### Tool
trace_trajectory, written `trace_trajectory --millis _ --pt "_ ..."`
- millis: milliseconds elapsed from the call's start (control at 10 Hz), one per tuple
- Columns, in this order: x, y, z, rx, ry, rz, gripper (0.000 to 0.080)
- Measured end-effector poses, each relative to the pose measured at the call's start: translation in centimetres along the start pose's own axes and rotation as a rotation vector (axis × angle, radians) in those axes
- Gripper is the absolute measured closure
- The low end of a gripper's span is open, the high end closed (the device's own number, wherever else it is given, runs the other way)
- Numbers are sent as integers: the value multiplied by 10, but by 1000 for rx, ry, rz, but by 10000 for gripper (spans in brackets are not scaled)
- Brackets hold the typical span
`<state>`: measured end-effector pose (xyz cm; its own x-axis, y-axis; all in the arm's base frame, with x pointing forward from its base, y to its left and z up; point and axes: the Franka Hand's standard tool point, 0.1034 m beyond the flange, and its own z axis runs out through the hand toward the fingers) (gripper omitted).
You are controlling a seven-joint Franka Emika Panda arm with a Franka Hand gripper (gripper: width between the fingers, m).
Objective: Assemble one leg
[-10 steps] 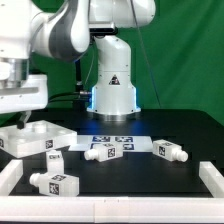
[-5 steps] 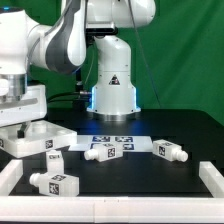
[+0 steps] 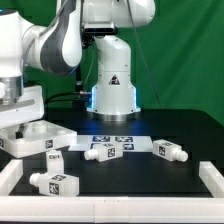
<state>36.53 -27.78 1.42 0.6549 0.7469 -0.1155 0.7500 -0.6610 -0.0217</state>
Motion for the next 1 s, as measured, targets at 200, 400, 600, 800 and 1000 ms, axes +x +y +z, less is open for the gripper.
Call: trace_trajectory --millis 200,400,600,800,1000 --pt "0 0 0 0 0 0 151" --pt "0 0 0 0 0 0 248" --pt "0 0 0 0 0 0 447" --pt "9 -3 -2 -5 3 54 747" --pt "26 -4 -13 7 8 118 747"
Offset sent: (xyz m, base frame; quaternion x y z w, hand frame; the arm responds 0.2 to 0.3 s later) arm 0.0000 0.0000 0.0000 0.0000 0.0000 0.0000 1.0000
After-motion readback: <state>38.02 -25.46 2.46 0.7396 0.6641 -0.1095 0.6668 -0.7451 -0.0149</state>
